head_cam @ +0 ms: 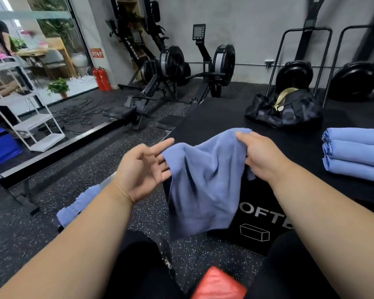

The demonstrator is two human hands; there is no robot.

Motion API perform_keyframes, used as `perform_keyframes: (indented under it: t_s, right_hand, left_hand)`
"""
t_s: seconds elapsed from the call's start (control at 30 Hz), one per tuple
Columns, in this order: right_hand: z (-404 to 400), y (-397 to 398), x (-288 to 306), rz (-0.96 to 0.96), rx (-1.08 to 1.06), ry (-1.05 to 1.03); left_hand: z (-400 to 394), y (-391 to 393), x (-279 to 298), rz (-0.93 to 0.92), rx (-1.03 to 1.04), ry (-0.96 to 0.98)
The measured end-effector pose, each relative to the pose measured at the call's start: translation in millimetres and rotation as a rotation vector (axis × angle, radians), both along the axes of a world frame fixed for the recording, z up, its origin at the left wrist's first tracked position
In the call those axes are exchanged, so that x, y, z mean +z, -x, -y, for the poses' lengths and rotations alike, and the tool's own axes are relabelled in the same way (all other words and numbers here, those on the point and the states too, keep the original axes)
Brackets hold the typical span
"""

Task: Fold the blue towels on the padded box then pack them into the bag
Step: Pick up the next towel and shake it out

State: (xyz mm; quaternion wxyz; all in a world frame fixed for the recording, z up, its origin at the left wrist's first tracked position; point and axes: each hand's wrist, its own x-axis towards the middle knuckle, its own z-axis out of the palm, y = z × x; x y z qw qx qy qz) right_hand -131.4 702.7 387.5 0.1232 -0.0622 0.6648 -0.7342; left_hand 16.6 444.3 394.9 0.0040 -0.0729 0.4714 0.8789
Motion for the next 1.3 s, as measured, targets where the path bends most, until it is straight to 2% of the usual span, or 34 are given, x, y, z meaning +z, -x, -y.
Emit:
perform_keyframes:
  t_s: [0.1, 0.2, 0.27, 0.33, 0.4, 0.5, 0.6, 0.73, 0.83, 1.0, 1.17, 1.3]
  right_hand:
    - [-7, 0, -13, -0.047, 0.035, -0.298]
    - [-9, -5, -26, -0.122, 0.092, -0.643]
    - [-4, -22, -22, -0.166, 0.047, -0.708]
    - [6, -45, -11, -0.197, 0.097, -0.533]
    - [18, -66, -1, -0.189, 0.276, -0.336]
    - [30, -81, 3, -0.284, 0.399, -0.311]
    - [37, -79, 2, -0.355, 0.349, -0.274]
    - [34, -67, 4, -0.342, 0.294, -0.209]
    - [28, -61, 14, -0.219, 0.344, -0.051]
    - [22, -50, 30, 0.003, 0.251, 0.15]
    - [17, -41, 44, -0.004, 0.227, 0.111]
    - [15, -36, 50, 0.015, 0.192, 0.142]
  left_hand:
    - [0, 2, 14, -0.067, -0.062, -0.121]
    - [-9, 3, 24, -0.096, -0.136, -0.101]
    - [-14, 5, 26, -0.096, -0.197, -0.077]
    - [-19, 6, 30, -0.103, -0.255, -0.082]
    - [-25, 7, 34, -0.11, -0.292, -0.075]
    - [-32, 8, 41, -0.123, -0.312, -0.039]
    - [-35, 7, 48, -0.114, -0.335, 0.017]
    - [-29, 4, 51, -0.091, -0.29, 0.124]
    - [-19, 5, 46, -0.051, -0.229, 0.23]
    - [-15, 6, 22, 0.038, -0.167, 0.379]
    - [-17, 1, -3, 0.116, -0.144, 0.38]
    - [-16, -5, -29, 0.245, -0.075, 0.507]
